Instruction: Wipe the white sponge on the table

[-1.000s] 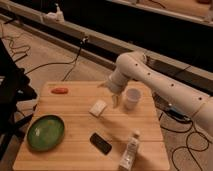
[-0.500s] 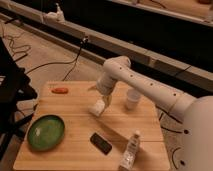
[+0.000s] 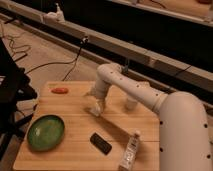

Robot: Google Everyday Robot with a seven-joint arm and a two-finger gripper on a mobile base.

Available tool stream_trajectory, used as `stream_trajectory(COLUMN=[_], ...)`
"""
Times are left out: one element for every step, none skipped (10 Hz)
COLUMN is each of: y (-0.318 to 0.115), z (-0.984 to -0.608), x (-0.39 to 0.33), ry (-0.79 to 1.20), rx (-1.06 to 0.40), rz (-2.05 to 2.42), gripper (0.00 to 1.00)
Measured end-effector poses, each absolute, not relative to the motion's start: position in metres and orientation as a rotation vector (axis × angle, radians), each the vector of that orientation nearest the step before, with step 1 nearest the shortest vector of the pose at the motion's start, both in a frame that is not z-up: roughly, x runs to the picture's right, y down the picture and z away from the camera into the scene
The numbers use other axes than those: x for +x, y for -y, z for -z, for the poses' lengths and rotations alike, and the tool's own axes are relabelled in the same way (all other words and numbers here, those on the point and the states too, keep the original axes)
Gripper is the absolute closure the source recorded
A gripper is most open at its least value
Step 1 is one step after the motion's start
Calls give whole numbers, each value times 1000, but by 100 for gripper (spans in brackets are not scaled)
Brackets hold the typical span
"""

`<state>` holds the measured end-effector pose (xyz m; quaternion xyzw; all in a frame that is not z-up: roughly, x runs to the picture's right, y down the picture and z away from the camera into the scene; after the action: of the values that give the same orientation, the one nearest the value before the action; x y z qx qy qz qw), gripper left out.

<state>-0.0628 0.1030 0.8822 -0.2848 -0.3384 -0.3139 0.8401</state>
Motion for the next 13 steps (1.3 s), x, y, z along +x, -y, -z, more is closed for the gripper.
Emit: stream_trajectory(y=[-111, -117, -124, -127, -129, -123, -116, -111, -107, -103, -100, -99, -102], z=[-894, -903, -912, -919, -926, -929, -932, -933, -931, -927, -921, -915, -910], x=[-60, -57, -53, -49, -43, -39, -33, -28, -24, -19, -17, -16, -16], ry=[725, 731, 734, 737, 743, 748, 744, 737, 734, 731, 729, 729, 730], rx=[-639, -670, -699, -715, -724, -711, -688, -670, -656, -638, -621, -610, -609], rz=[653, 642, 627, 607, 575, 544, 528, 521, 516, 514, 519, 525, 529], gripper=[20, 20, 25, 33, 43, 54, 65, 74, 82, 92, 99, 100, 100])
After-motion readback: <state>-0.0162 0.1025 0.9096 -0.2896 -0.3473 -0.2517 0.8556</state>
